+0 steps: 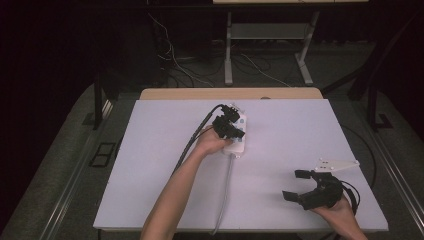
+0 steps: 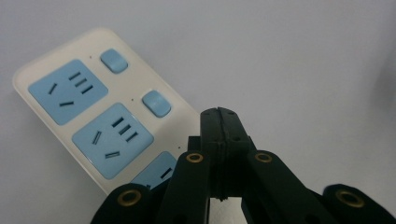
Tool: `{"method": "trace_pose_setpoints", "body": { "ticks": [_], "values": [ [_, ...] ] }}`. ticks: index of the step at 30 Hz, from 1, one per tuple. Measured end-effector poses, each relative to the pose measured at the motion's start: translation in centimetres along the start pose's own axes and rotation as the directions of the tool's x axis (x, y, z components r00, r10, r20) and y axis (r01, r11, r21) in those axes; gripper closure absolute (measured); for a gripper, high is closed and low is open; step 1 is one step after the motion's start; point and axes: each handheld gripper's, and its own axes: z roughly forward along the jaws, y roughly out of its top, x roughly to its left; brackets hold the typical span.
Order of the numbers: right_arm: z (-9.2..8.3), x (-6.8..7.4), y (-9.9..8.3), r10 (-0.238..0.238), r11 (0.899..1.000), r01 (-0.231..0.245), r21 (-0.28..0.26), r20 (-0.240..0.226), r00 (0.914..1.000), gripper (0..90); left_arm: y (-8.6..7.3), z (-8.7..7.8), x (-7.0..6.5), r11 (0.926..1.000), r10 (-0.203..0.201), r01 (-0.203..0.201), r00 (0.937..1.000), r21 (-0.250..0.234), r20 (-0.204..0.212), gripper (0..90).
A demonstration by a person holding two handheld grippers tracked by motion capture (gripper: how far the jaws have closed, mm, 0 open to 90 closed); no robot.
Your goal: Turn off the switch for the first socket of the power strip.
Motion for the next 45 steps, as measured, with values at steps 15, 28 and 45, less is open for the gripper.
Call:
{"method": "trace_pose_setpoints", "body": {
  "ticks": [15, 28, 45],
  "values": [
    [0.0, 0.1, 0.0, -0.002, 1.000, 0.002, 0.000, 0.003, 1.0000, 0.7, -0.3, -3.9, -0.6, 0.9971, 0.021, -0.020, 0.9998, -0.073, 0.008, 88.7],
    [0.0, 0.1, 0.0, 0.001, 1.000, -0.001, 0.001, 0.004, 1.0000, 0.6, -1.5, -8.1, -0.6, 0.9885, 0.006, -0.005, 1.0000, -0.151, 0.007, 72.9],
    [0.0, 0.1, -0.1, 0.003, 1.000, -0.003, 0.001, 0.004, 1.0000, 0.7, -3.5, -11.7, -1.2, 0.9750, -0.030, 0.035, 0.9991, -0.219, 0.030, 27.8]
  ]
}}
